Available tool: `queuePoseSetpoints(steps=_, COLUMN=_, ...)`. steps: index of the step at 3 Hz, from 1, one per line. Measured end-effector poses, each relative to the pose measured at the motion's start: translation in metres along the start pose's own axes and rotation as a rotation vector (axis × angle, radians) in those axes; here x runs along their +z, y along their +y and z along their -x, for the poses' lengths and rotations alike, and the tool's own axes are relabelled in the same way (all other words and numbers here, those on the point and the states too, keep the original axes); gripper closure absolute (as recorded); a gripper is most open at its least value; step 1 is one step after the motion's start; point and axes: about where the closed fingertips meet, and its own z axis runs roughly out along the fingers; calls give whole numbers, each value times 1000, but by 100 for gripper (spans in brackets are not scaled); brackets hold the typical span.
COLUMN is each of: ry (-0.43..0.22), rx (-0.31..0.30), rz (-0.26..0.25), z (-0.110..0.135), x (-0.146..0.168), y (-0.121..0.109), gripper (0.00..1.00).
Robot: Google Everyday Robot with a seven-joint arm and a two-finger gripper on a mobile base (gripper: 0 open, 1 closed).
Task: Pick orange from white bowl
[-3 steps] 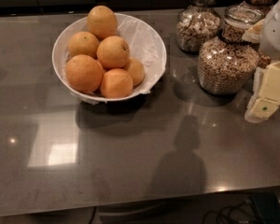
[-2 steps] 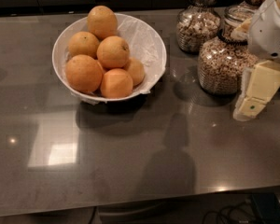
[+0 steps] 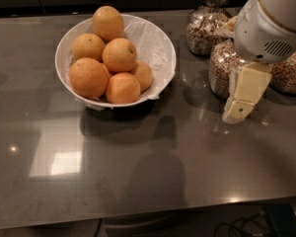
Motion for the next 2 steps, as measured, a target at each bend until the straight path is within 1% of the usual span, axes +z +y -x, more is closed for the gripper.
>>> queuePoseSetpoints(steps=1, ry=-31, rx=11, rz=4, z=5, x=4, y=-2, gripper=0)
queuePoseSetpoints(steps=2, ry=-127, rx=49, rz=0, z=26, x=19, y=-11, gripper=0)
